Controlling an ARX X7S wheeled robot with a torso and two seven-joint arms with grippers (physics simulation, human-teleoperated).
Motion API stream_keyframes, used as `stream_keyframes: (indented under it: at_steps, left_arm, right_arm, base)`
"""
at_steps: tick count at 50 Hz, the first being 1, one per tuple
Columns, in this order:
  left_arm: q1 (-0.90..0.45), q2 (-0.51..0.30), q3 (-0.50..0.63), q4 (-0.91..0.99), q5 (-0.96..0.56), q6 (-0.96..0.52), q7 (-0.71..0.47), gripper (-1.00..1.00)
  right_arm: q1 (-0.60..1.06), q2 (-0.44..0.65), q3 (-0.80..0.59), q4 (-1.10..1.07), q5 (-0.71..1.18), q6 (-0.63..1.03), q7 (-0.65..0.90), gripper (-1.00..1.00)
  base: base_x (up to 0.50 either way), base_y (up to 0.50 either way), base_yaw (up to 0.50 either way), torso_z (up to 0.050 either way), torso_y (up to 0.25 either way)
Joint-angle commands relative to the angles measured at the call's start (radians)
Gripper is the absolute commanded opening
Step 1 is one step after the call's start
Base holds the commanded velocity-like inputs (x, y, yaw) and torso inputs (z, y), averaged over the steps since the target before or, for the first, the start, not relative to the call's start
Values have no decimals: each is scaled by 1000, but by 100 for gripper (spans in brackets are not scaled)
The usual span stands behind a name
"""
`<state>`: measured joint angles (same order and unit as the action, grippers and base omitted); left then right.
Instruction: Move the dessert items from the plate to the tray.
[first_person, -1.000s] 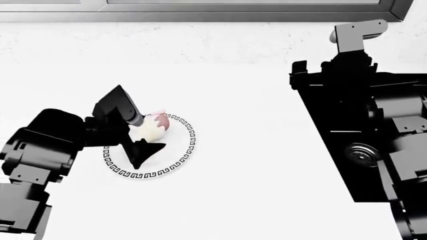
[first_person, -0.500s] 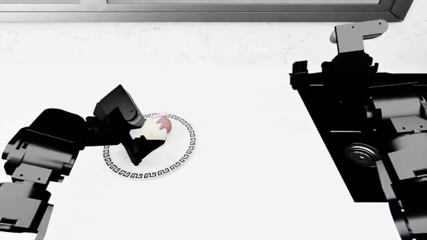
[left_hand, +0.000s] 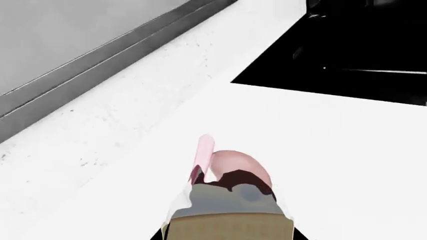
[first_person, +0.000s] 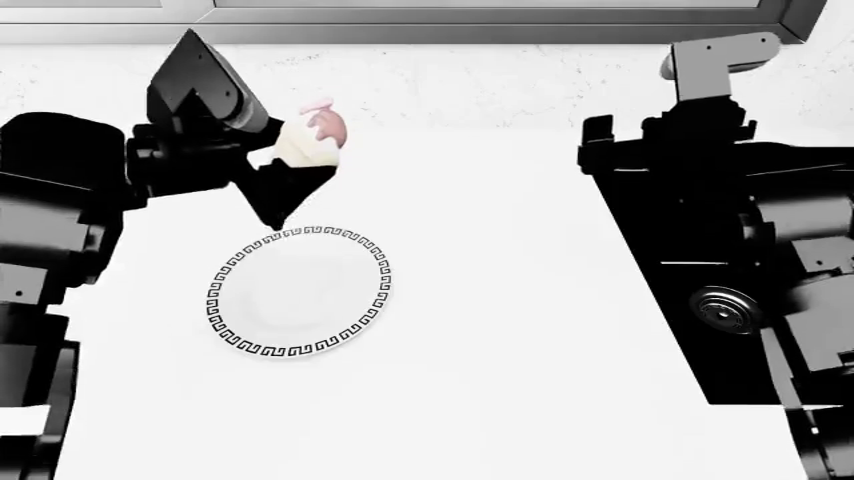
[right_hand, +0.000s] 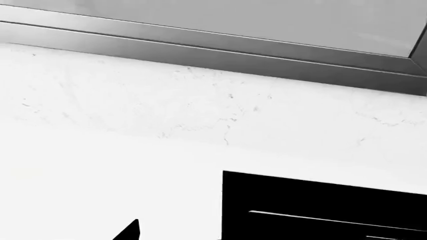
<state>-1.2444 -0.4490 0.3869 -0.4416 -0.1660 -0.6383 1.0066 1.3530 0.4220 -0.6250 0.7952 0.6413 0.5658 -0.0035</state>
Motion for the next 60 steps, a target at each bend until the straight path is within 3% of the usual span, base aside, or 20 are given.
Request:
stream_keyframes:
  at_steps: [1, 8, 15, 28, 60]
  left_arm:
    - [31, 17, -82, 232, -49, -145, -115, -100]
    - [205, -3, -125, 480, -124, -257, -137, -100]
    - [284, 11, -138, 678, -122, -458, -262, -100]
    - [306, 21, -138, 697, -123, -482, -290, -100]
    - [301, 26, -150, 722, -148, -505, -301, -100]
  right_arm:
    - [-97, 108, 75, -433, 135, 155, 131, 100]
    - [-201, 176, 149, -729, 288, 259, 231, 100]
    - [-274, 204, 197, -883, 403, 302, 274, 100]
    - [-330, 218, 239, -985, 424, 241, 279, 100]
    - [-366, 208, 274, -977, 447, 202, 297, 100]
  base:
    - [0, 0, 0, 0, 0]
    - [0, 0, 0, 0, 0]
    - [0, 0, 0, 0, 0]
    - [0, 0, 0, 0, 0]
    - [-88, -63, 0, 0, 0]
